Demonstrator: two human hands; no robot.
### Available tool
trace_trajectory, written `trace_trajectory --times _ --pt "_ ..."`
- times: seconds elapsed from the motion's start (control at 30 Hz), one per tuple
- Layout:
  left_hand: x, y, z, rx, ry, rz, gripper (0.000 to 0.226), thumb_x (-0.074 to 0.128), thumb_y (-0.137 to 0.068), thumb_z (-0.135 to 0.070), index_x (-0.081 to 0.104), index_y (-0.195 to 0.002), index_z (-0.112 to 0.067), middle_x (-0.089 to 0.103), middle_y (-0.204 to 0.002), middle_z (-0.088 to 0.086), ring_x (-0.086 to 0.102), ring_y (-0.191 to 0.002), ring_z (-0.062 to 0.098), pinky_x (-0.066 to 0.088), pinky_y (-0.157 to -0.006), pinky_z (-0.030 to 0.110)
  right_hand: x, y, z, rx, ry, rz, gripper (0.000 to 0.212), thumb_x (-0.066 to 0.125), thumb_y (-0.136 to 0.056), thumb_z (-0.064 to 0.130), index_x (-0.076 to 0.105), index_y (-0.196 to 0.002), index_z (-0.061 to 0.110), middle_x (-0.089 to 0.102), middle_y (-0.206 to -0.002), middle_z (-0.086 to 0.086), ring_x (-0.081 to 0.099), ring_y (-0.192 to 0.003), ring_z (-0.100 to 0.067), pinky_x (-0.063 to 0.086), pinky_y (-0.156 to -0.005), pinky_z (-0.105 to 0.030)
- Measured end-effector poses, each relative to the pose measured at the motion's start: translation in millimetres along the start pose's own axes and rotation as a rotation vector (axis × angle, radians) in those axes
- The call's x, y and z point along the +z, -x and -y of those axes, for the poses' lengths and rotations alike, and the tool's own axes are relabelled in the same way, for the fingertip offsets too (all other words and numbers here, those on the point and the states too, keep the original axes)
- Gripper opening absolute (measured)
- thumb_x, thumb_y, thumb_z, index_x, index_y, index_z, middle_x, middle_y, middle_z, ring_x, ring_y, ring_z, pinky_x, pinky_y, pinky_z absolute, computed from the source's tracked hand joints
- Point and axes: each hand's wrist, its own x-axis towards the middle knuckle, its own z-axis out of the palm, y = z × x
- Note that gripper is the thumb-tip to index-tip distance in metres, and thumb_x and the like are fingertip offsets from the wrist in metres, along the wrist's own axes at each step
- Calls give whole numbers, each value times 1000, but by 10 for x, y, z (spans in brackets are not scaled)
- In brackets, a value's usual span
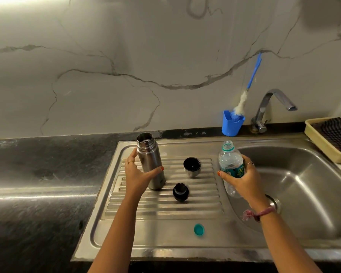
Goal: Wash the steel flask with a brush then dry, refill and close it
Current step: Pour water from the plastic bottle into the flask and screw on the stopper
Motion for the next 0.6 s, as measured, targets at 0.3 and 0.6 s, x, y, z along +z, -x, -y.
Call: trace_trajectory --times 0.3,0.6 --pt "263 956 303 155 -22 17 59 88 -72 -20 52 -118 -31 53 -114 -7 54 -104 4 46 -85 15 -86 211 28 65 -48 -30 67 86 -64 17 49 -120 22 58 -110 6 58 -94 -2 47 -72 -8" --pt "630 1371 611 276 -395 508 43 76 -83 -42 57 -121 -35 45 -110 -21 43 -107 3 33 -91 12 -101 371 -40 128 -80 -4 68 87 -64 20 51 -121 21 61 -111 5 61 -99 -4 51 -77 -15"
